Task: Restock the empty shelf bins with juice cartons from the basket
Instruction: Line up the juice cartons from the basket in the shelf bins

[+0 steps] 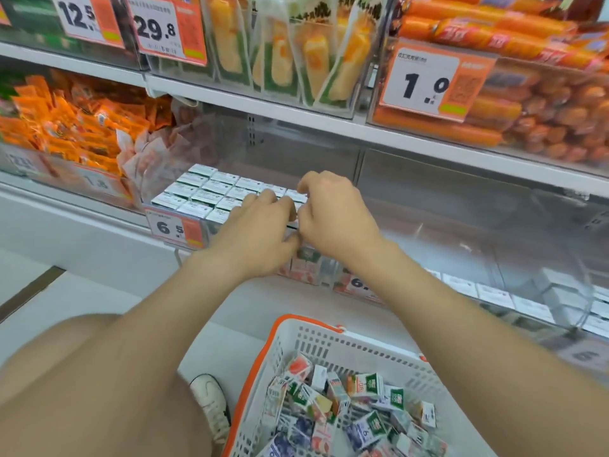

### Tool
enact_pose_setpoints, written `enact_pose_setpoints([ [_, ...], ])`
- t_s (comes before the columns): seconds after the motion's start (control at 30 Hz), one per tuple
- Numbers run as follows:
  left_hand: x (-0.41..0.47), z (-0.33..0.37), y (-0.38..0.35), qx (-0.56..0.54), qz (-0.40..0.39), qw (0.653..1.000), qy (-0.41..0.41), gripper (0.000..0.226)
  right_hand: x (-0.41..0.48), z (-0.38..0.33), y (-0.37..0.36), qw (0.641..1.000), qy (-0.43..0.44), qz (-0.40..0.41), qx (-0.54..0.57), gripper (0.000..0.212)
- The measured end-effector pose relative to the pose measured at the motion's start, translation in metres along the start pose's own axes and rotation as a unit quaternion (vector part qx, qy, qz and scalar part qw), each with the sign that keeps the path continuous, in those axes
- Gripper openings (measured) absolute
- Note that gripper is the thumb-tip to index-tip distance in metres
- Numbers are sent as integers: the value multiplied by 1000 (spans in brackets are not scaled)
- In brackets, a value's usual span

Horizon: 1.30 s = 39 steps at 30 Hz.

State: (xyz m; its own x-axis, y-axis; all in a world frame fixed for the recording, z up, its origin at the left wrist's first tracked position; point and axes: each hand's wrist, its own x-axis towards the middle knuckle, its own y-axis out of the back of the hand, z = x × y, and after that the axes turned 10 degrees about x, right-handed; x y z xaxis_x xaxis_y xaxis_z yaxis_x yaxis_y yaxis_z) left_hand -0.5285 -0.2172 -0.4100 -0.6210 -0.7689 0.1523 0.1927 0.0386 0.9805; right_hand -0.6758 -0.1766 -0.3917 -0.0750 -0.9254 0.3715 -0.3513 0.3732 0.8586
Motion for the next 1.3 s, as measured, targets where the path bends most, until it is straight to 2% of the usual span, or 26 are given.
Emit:
enact_pose_setpoints([
  [0.07, -15, 11, 2, -19, 46, 999, 6, 19, -46, -2, 9, 996, 15, 80, 43, 22],
  [0.13, -31, 24, -4, -24, 25, 999, 13, 21, -93, 2, 13, 994, 23, 88, 59, 18],
  [0.23, -54, 49, -28, -5, -112, 992, -58, 21, -153, 21, -2, 999, -2, -19, 50, 29],
  [0.3, -63, 64, -52, 43, -216, 969, -109, 17, -182, 39, -17, 992, -33, -118, 21, 37],
  [0.37, -66, 71, -82, 93, -287, 944, -135, 18, -202, 63, -34, 975, -73, -207, 1, 33],
  [0.5, -69, 70, -149, 163, -364, 902, -164, 21, -238, 115, -81, 940, -165, -299, 25, 22],
  [0.63, -71, 59, -200, 196, -417, 868, -186, 27, -266, 147, -124, 910, -209, -356, 43, 18],
  [0.7, -74, 53, -220, 189, -434, 860, -191, 34, -277, 157, -145, 898, -217, -379, 49, 10],
  [0.77, -81, 49, -239, 183, -446, 855, -192, 45, -287, 165, -169, 890, -230, -389, 56, 35],
  [0.8, -86, 48, -250, 189, -456, 847, -199, 42, -289, 166, -178, 887, -235, -392, 64, 40],
  [0.9, -105, 51, -277, 202, -494, 814, -231, 28, -288, 167, -196, 882, -239, -398, 73, 33],
  [0.97, -118, 55, -293, 191, -506, 801, -257, 31, -287, 172, -210, 882, -242, -396, 81, 39],
  [1.1, -139, 60, -323, 186, -466, 801, -327, 58, -297, 180, -244, 861, -262, -422, 113, 44],
  [1.17, -148, 58, -341, 210, -466, 785, -351, 68, -301, 181, -252, 854, -277, -422, 122, 46],
  [1.3, -161, 55, -356, 261, -464, 748, -396, 49, -307, 180, -257, 873, -287, -380, 106, 58],
])
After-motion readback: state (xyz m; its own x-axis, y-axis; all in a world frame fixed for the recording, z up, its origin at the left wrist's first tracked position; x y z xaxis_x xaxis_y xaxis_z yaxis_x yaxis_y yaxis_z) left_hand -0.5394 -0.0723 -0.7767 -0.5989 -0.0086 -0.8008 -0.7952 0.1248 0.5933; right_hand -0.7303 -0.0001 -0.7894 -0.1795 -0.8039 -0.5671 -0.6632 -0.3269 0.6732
